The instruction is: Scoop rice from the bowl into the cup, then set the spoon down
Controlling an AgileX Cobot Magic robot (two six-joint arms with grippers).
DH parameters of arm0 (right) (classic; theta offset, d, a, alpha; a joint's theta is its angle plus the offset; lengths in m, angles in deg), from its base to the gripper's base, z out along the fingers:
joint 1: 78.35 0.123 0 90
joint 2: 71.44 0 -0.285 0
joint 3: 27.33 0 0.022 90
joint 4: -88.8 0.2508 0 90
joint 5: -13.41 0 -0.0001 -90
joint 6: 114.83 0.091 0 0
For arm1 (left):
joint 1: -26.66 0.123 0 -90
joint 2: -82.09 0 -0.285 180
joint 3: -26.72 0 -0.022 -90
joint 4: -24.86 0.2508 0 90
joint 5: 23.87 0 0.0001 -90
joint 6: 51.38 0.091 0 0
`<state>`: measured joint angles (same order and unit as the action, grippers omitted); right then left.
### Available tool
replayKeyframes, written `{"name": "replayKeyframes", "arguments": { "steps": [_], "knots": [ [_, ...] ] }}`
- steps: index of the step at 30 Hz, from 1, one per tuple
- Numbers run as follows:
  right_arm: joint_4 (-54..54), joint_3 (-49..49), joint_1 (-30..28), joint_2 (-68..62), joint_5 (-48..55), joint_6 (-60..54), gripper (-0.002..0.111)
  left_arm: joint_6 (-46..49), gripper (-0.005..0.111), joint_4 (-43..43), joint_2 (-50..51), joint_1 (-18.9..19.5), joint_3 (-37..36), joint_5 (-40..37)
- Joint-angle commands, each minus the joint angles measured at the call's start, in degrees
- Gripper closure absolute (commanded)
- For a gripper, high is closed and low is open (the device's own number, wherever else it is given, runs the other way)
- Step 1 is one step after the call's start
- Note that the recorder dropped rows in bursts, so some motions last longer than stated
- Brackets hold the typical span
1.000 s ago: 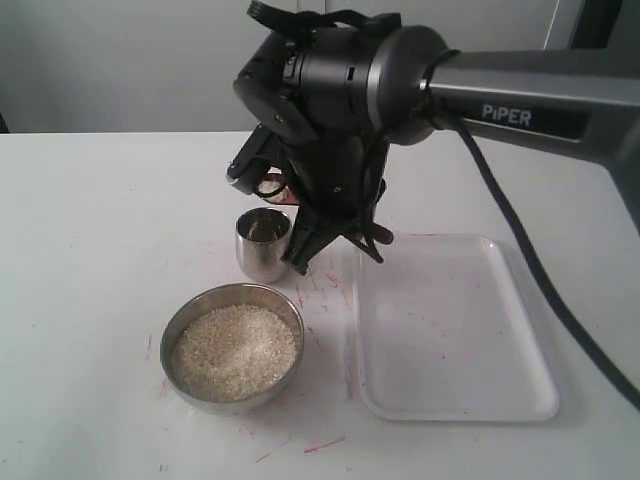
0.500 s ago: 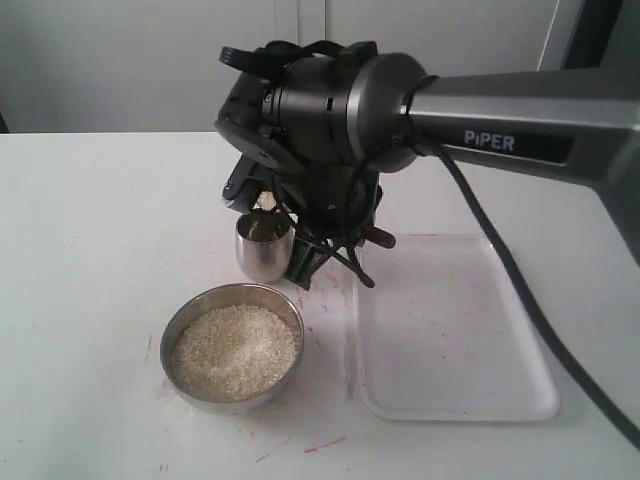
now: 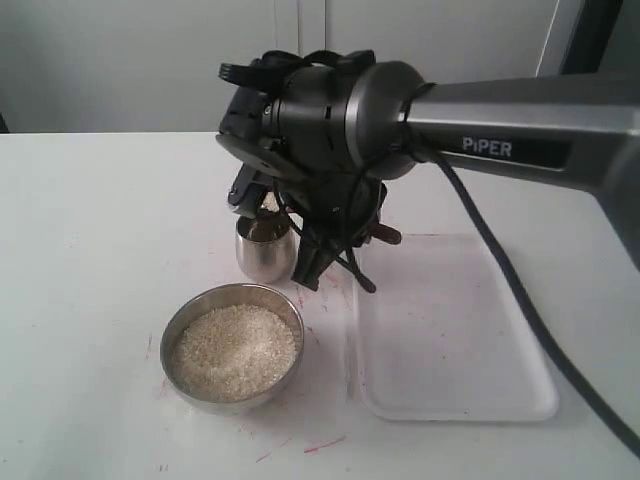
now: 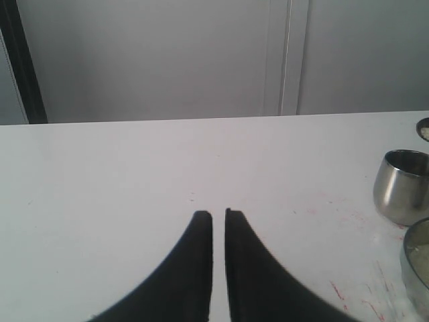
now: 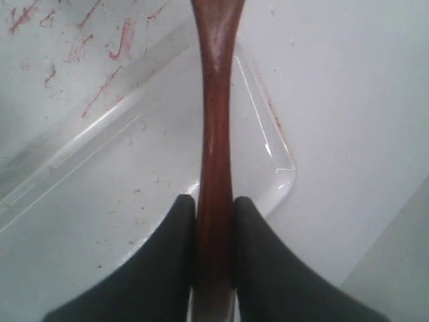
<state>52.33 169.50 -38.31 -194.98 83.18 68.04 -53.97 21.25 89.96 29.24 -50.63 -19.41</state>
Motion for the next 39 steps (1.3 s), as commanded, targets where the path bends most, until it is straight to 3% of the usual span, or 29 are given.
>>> {"name": "replayKeyframes", "arguments": {
  "steps": [1, 39],
  "knots": [
    [-3.54, -0.30, 1.25, -0.75, 0.20, 0.54, 0.108, -0.21, 0.092, -0.21, -0.08, -0.08, 0.13, 0.23],
    [-17.21, -2.80, 3.92, -3.65, 0.20, 3.90, 0.108, -0.21, 0.092, -0.21, -0.08, -0.08, 0.13, 0.23]
  ]
}}
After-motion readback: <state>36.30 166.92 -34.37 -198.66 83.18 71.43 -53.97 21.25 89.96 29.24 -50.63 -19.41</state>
